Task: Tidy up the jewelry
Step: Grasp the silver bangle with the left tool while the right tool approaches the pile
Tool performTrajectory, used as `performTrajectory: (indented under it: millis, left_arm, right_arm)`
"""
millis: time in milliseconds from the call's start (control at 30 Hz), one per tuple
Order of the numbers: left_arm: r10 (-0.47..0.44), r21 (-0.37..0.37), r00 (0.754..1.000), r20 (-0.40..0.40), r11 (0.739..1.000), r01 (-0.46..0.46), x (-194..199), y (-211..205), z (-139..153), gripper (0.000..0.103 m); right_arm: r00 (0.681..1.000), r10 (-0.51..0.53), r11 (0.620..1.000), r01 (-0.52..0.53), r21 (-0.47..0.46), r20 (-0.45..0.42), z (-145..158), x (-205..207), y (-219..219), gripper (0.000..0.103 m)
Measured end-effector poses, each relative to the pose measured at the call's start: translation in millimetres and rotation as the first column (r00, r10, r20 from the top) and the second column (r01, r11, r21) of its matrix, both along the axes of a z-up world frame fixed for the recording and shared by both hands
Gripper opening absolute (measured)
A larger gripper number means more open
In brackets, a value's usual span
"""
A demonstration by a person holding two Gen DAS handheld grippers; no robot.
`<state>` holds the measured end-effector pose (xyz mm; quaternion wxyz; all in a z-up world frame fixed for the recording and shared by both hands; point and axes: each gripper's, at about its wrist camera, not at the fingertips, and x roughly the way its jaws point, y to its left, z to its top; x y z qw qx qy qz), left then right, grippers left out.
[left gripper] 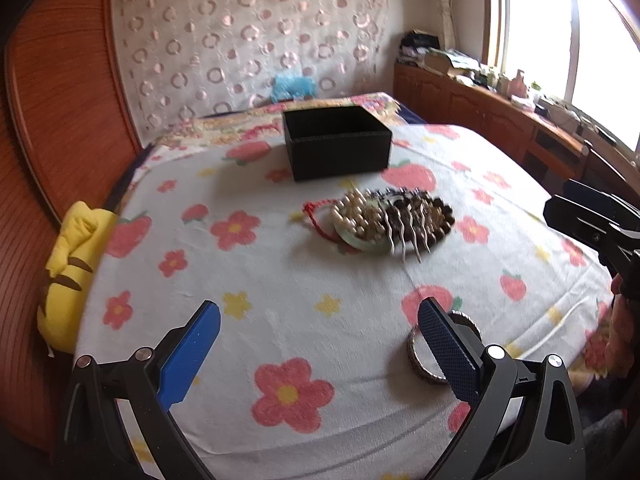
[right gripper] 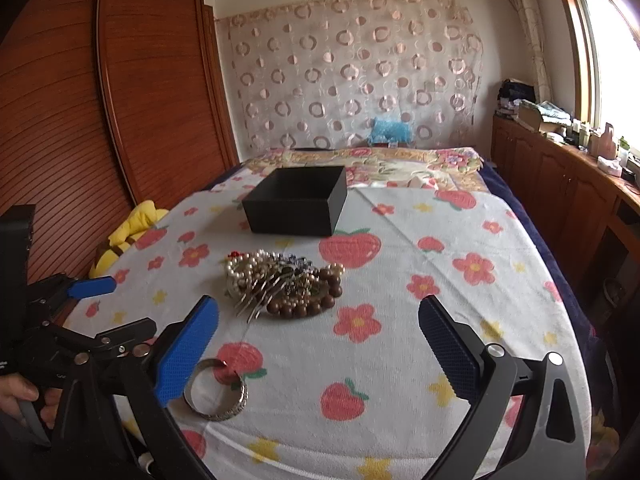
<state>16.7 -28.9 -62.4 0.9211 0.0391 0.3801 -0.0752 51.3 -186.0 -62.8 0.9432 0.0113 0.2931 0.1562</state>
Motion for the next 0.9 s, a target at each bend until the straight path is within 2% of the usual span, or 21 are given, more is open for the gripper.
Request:
performTrajectory:
  millis: [67,100,200,300,367,400,467,533,633,700,733,767,800,900]
  left_arm:
    - [-0.026,-0.011,0.999,-0.023,1.0,0.026,2,-1,-9,0.094]
    - [-0.044,-0.017,0.998,-0.036,0.999,0.043,4,-3,-13,0.088]
    - [-0.089,-0.026,0.992,-0.086,0.996,0.087,8,-13,-24,0.076]
    - [-0.123,-0.033,0.985,-0.121,0.992,0.12,12,-21,-34,0.065]
    - [-0.148,-0.042,0.979,-0.137,0.989,0.143,12,-23,-39,0.061]
    - [-0.156,-0.045,0.978,-0.138,0.987,0.152,12,-25,-41,0.055]
    - [-0.175,-0.054,0.974,-0.144,0.984,0.169,10,-27,-45,0.05]
    - [-0.186,-0.055,0.971,-0.148,0.982,0.18,9,-30,-47,0.043]
    - [-0.211,-0.04,0.967,-0.141,0.978,0.207,7,-34,-48,0.033]
    - [-0.222,-0.03,0.965,-0.136,0.975,0.22,6,-36,-49,0.02]
    - [-0.229,-0.034,0.964,-0.136,0.974,0.226,6,-36,-48,0.018]
    - [-0.239,-0.044,0.961,-0.136,0.971,0.235,6,-36,-48,0.009]
    - [-0.252,-0.056,0.958,-0.138,0.968,0.246,7,-37,-48,0.004]
    - [-0.24,-0.046,0.962,-0.127,0.971,0.236,10,-37,-47,0.004]
  right_arm:
    - [1.0,-0.001,1.0,0.001,-0.006,-0.011,-6,3,-1,0.095]
    - [1.0,0.0,1.0,0.0,-0.006,-0.016,-8,3,-2,0.093]
    - [0.999,-0.001,1.0,0.0,-0.011,-0.046,-19,10,-4,0.089]
    - [0.998,0.001,1.0,-0.002,-0.022,-0.059,-25,14,-5,0.088]
    - [0.998,0.001,1.0,-0.002,-0.027,-0.065,-29,16,-6,0.088]
    - [0.998,0.001,1.0,-0.004,-0.03,-0.07,-30,17,-6,0.088]
    - [0.997,0.008,0.999,-0.011,-0.037,-0.079,-34,19,-5,0.088]
    - [0.995,0.024,0.999,-0.028,-0.041,-0.095,-36,21,-3,0.076]
    - [0.991,0.049,0.998,-0.055,-0.044,-0.123,-43,24,0,0.066]
    - [0.989,0.059,0.997,-0.066,-0.048,-0.134,-46,26,2,0.064]
    - [0.988,0.063,0.996,-0.07,-0.049,-0.139,-47,27,3,0.064]
    - [0.988,0.065,0.996,-0.073,-0.05,-0.142,-48,28,4,0.064]
    - [0.987,0.068,0.996,-0.077,-0.052,-0.147,-49,30,5,0.064]
    - [0.986,0.076,0.994,-0.086,-0.064,-0.15,-48,35,9,0.064]
